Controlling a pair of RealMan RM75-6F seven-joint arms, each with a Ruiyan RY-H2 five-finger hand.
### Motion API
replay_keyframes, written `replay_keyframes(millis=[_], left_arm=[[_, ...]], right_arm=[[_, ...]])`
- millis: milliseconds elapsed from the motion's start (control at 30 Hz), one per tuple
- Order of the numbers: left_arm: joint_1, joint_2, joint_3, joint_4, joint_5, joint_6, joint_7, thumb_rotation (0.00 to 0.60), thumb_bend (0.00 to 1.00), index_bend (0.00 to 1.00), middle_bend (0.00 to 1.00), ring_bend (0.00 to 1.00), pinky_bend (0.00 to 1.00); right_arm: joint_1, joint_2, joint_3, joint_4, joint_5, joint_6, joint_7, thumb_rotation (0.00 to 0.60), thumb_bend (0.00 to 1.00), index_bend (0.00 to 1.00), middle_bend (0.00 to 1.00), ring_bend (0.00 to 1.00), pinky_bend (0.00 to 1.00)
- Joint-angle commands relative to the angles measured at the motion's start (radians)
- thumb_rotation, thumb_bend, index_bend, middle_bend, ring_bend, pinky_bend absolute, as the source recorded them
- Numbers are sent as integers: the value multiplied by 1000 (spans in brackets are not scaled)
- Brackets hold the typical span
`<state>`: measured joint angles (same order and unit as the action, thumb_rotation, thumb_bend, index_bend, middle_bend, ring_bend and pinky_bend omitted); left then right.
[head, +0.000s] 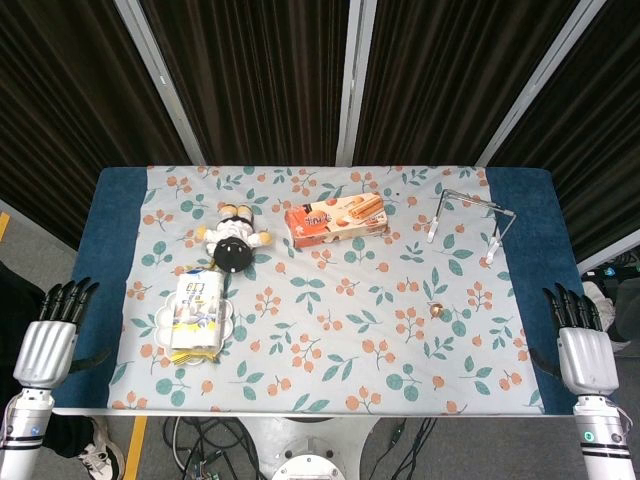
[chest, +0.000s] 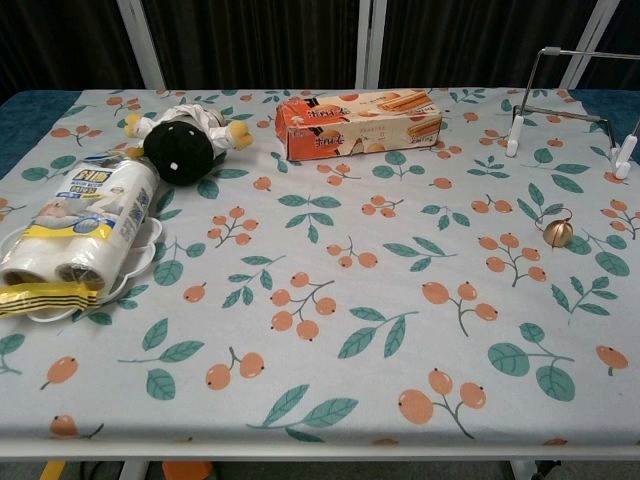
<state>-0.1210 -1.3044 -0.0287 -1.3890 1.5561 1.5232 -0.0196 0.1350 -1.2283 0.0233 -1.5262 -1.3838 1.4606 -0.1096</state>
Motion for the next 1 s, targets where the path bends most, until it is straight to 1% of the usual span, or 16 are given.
replay_keyframes(millis=[33, 200, 367, 433, 533, 600, 733, 1000], left_arm=[[1, -6, 0, 14, 5, 5, -8, 600, 35, 36, 31, 0, 16], [-3, -6, 6, 17, 10, -5, -24, 600, 35, 36, 31, 0, 16], [-6, -7, 9, 22, 14, -12, -41, 600, 36, 36, 31, 0, 16], [-4, -5, 13, 20, 18, -10, -45, 600, 35, 36, 31, 0, 16], [0, -10, 16, 29, 20, -4, -52, 600, 36, 36, 30, 0, 16], [2, -14, 17, 36, 16, -7, -58, 600, 36, 36, 30, 0, 16], [1, -15, 16, 42, 14, -9, -65, 600, 35, 36, 31, 0, 16], [-1, -13, 19, 43, 12, -20, -73, 600, 36, 37, 30, 0, 16]], right_arm=[[5, -5, 3, -1, 2, -17, -12, 600, 106, 0, 0, 0, 0], [30, -19, 13, -8, 14, -72, -47, 600, 110, 0, 0, 0, 0], [88, -33, 41, -26, 31, -150, -116, 600, 110, 1, 0, 0, 0], [117, -42, 58, -31, 49, -188, -149, 600, 111, 39, 0, 0, 0], [160, -57, 82, -31, 89, -249, -193, 600, 112, 143, 0, 0, 0], [183, -70, 98, -31, 121, -282, -208, 600, 122, 178, 0, 0, 0], [234, -94, 120, -29, 172, -351, -250, 600, 141, 223, 0, 0, 0], [289, -153, 128, -20, 208, -387, -314, 600, 146, 279, 0, 0, 0]])
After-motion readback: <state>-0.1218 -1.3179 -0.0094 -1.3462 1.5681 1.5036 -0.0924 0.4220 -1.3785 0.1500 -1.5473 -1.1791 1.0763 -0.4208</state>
